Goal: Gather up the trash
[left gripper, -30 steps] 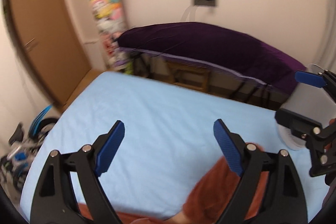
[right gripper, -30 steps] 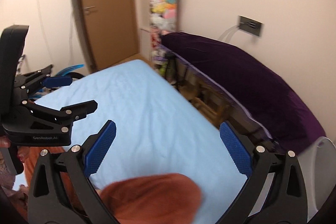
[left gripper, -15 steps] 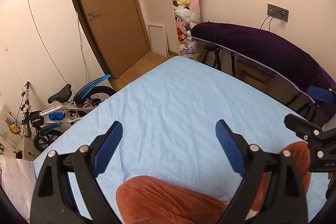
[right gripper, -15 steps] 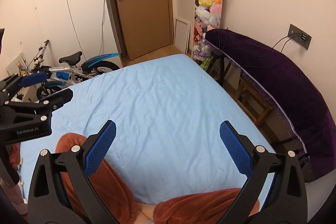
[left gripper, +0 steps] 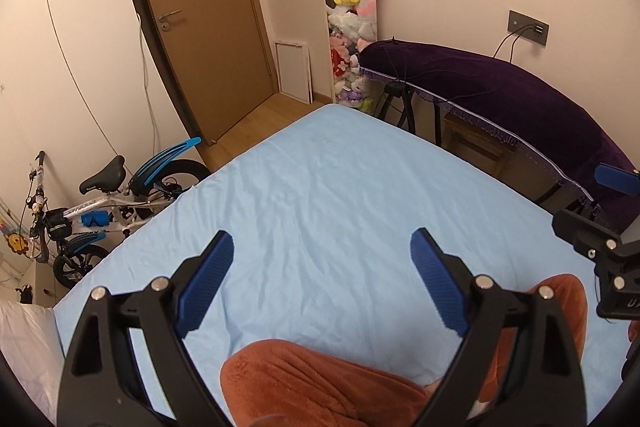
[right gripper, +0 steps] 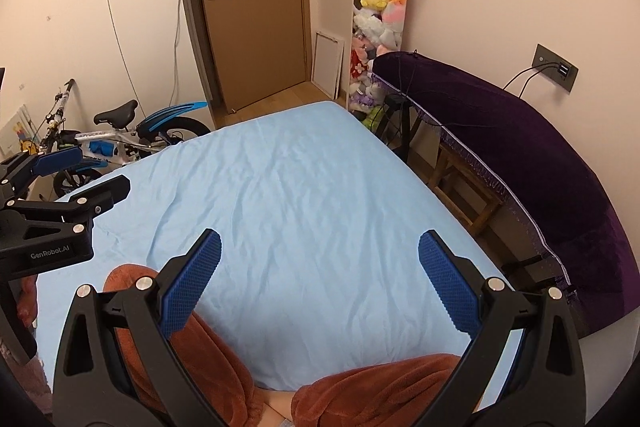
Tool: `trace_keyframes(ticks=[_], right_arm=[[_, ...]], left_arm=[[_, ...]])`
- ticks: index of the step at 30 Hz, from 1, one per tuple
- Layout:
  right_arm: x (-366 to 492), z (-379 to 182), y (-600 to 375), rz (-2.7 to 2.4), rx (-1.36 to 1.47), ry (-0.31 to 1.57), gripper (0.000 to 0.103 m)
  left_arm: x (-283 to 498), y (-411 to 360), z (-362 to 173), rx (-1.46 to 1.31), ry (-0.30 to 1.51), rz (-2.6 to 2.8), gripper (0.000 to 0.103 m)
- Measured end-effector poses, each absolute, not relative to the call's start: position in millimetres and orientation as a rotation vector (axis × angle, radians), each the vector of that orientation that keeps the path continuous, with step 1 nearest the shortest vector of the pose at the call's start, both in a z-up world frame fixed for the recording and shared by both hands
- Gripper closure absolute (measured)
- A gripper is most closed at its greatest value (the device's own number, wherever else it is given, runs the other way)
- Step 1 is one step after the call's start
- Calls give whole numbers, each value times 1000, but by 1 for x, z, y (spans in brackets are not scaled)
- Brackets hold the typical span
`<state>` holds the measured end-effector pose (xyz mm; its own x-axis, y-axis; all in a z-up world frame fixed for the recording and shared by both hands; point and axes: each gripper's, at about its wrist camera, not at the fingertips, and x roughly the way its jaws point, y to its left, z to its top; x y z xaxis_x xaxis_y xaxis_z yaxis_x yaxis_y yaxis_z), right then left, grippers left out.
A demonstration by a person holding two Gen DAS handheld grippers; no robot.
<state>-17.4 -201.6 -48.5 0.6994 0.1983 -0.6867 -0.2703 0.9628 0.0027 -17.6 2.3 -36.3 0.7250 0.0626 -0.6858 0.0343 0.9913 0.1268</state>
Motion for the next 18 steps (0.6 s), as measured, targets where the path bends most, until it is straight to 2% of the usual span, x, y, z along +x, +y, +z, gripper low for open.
trace_keyframes(ticks=[18], right_arm=[[-11, -52, -198, 274, -108, 772, 7]], left_arm=[[-18, 7, -39, 121, 773, 40, 13]])
